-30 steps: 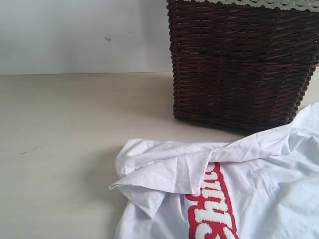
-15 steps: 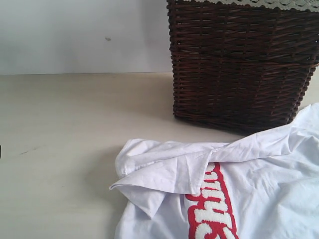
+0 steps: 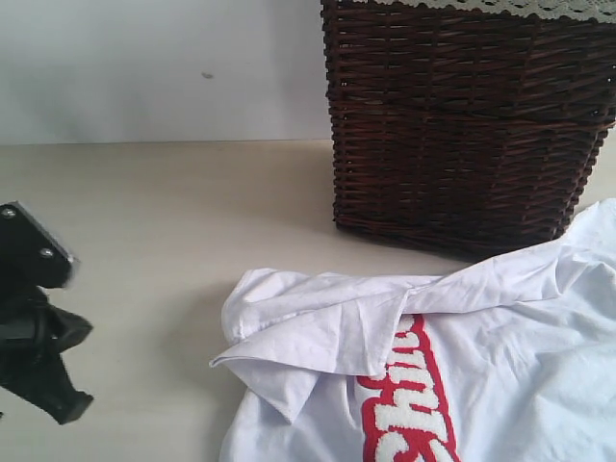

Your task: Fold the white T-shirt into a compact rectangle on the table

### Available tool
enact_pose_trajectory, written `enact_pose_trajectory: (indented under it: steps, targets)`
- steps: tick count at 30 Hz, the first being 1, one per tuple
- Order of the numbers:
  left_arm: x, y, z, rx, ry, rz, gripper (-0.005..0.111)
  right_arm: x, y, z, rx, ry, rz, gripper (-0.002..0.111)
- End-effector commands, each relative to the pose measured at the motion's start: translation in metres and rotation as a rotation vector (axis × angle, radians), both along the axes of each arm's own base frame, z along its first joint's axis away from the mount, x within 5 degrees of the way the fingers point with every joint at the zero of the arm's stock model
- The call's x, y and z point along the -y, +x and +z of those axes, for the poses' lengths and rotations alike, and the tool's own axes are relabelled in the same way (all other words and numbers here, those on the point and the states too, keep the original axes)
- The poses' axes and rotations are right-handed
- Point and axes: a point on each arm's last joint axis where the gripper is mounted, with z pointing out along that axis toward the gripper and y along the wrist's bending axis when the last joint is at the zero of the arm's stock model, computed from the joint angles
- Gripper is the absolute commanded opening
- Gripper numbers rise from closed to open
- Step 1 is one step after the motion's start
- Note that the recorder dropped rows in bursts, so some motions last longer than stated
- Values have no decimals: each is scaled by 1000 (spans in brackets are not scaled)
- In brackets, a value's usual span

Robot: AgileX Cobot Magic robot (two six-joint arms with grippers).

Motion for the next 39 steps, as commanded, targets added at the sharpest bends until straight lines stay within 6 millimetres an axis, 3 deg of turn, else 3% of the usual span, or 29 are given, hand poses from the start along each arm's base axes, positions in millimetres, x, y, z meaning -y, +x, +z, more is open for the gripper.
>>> enact_pose_trajectory:
  steps: [1,6,14,16,20,23,32,39]
  targets:
    - [50,-12,23,154,-82,-257,0,0,0,-1,8,-3,-4,0]
    - [84,-31,43,309,-201,-460,0,0,0,-1,8,-3,-4,0]
    - [93,-23,21,263,-201,-469,3,0,0,-1,8,-3,-4,0]
    - [95,-23,16,246,-205,-473,12,0,0,-1,8,-3,-4,0]
    - [96,-24,0,139,-180,-469,44,0,0,-1,8,-3,-4,0]
    - [99,-25,-10,116,-139,-527,55,0,0,-1,8,-3,-4,0]
    - [107,-30,-32,104,-83,-718,55,0,0,-1,8,-3,-4,0]
    - [108,-29,-33,127,-76,-751,55,0,0,-1,8,-3,-4,0]
